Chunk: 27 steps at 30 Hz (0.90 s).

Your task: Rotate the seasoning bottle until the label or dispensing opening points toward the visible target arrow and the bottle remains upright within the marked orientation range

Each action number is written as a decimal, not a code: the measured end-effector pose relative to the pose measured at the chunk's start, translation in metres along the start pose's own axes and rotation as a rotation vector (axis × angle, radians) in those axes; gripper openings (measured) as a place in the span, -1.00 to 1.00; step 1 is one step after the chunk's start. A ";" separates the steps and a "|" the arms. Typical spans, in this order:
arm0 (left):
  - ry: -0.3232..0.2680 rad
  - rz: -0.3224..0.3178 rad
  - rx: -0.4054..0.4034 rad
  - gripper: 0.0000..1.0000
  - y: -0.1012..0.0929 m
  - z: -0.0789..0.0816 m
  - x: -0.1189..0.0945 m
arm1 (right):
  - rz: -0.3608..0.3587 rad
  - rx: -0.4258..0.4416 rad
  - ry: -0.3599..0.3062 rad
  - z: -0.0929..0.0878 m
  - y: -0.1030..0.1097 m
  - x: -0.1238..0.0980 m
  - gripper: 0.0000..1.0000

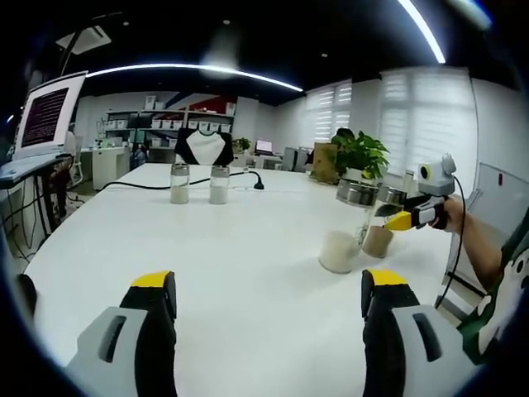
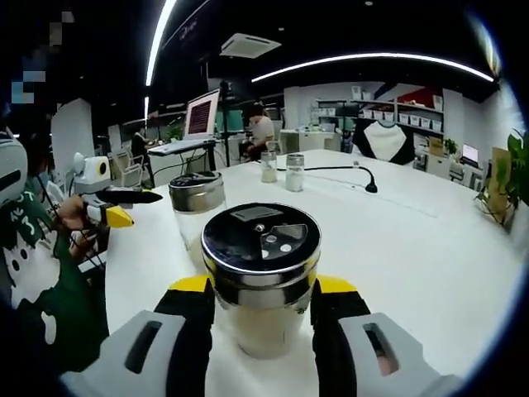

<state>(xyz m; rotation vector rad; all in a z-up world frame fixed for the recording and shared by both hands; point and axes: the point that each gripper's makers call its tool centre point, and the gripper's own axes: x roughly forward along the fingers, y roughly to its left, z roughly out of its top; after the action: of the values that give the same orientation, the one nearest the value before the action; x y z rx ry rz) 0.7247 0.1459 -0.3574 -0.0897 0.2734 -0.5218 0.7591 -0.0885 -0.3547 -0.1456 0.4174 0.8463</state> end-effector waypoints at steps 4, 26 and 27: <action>0.004 0.000 -0.001 0.95 0.000 -0.001 0.000 | 0.009 -0.014 -0.005 0.001 0.001 0.000 -0.16; 0.004 -0.009 0.012 0.94 -0.004 0.000 0.000 | -0.017 -0.047 0.004 0.000 0.005 0.000 -0.18; 0.002 -0.006 0.011 0.94 -0.004 0.000 0.000 | -0.021 -0.047 0.004 0.000 0.005 0.000 -0.18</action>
<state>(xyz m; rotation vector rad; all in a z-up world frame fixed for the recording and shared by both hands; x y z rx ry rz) 0.7227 0.1425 -0.3567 -0.0792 0.2721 -0.5293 0.7560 -0.0851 -0.3543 -0.1948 0.3993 0.8359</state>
